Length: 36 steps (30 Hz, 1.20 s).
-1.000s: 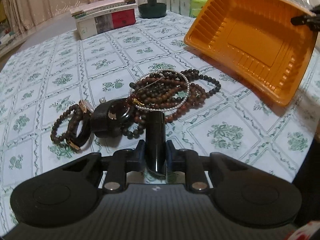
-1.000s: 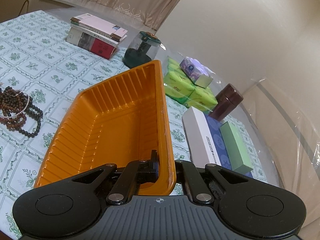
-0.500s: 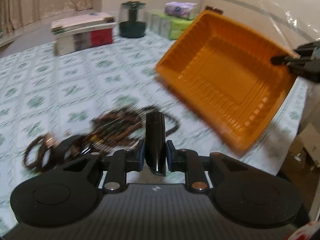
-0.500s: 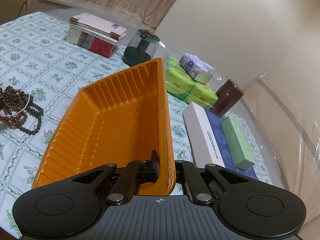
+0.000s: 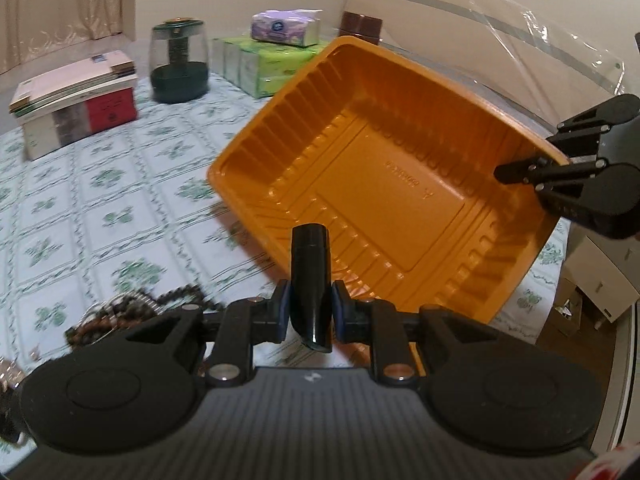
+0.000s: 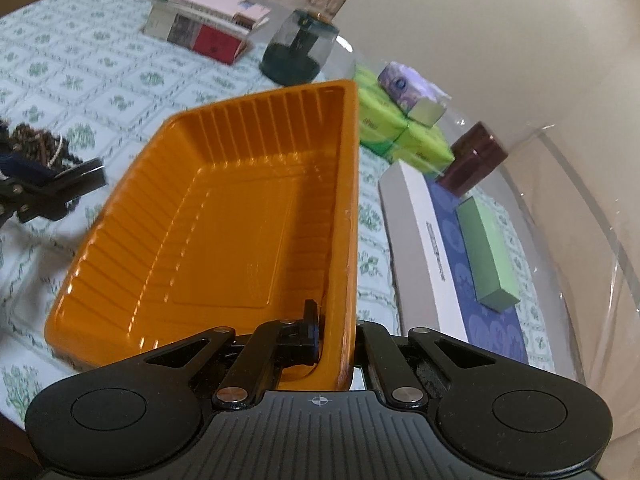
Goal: Organize jewelry
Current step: 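Carry the black pendant into the orange tray and open the left gripper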
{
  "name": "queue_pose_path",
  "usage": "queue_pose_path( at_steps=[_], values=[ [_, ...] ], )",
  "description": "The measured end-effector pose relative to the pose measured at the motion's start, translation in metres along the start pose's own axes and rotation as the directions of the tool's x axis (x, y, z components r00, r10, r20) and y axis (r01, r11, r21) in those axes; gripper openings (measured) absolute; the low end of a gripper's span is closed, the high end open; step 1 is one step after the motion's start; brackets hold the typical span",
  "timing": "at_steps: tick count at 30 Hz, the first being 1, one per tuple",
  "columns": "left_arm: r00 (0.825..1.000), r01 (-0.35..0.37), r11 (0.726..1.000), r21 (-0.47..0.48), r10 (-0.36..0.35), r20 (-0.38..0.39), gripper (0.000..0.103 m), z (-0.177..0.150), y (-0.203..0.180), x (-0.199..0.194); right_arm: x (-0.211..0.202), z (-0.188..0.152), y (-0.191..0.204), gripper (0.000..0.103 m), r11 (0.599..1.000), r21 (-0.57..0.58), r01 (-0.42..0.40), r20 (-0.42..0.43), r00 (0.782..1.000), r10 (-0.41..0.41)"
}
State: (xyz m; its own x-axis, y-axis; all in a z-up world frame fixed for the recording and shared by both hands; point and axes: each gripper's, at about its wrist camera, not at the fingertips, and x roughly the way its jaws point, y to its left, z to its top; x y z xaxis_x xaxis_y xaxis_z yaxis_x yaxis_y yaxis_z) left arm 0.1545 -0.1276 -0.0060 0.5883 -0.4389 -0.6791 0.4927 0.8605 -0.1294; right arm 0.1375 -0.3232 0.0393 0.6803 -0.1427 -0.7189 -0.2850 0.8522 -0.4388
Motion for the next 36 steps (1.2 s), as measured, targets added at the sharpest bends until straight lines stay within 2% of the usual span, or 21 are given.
queue_pose_path(
  at_steps=[9, 18, 19, 20, 22, 26, 30, 33, 36],
  values=[
    [0.999, 0.033, 0.999, 0.010, -0.033, -0.021, 0.019, 0.008, -0.011, 0.019, 0.004, 0.002, -0.003, 0.003, 1.000, 0.008, -0.016, -0.040, 0.999, 0.016],
    [0.997, 0.076, 0.997, -0.029, -0.076, -0.021, 0.019, 0.015, -0.017, 0.031, 0.007, 0.005, -0.002, 0.003, 1.000, 0.002, -0.020, -0.048, 0.999, 0.020],
    [0.996, 0.083, 0.996, -0.030, -0.084, -0.020, 0.020, 0.016, -0.017, 0.032, 0.007, 0.005, -0.002, 0.003, 1.000, 0.002, -0.019, -0.047, 0.999, 0.019],
    [0.996, 0.089, 0.995, -0.037, -0.089, -0.018, 0.026, 0.016, -0.017, 0.032, 0.007, 0.005, -0.002, 0.003, 1.000, 0.002, -0.022, -0.047, 0.999, 0.022],
    [0.996, 0.090, 0.995, -0.049, -0.090, -0.011, 0.028, 0.014, -0.014, 0.028, 0.006, 0.004, -0.001, 0.003, 1.000, -0.002, -0.018, -0.044, 0.999, 0.018],
    [0.999, 0.046, 0.996, -0.072, -0.044, 0.032, 0.029, 0.002, 0.002, 0.004, 0.006, 0.003, -0.002, 0.003, 1.000, 0.006, -0.019, -0.045, 0.999, 0.019],
    [0.997, -0.046, 0.993, -0.111, 0.053, 0.057, 0.032, -0.020, 0.028, -0.027, 0.006, 0.003, -0.002, 0.003, 1.000, 0.008, -0.020, -0.043, 0.999, 0.021],
    [0.989, -0.128, 0.979, -0.156, 0.139, 0.058, 0.033, -0.041, 0.051, -0.050, 0.006, 0.003, -0.001, 0.003, 1.000, 0.005, -0.021, -0.041, 0.999, 0.021],
    [0.970, -0.218, 0.959, -0.184, 0.233, 0.064, 0.035, -0.062, 0.074, -0.072, 0.006, 0.003, -0.001, 0.003, 1.000, 0.005, -0.021, -0.041, 0.999, 0.022]
  ],
)
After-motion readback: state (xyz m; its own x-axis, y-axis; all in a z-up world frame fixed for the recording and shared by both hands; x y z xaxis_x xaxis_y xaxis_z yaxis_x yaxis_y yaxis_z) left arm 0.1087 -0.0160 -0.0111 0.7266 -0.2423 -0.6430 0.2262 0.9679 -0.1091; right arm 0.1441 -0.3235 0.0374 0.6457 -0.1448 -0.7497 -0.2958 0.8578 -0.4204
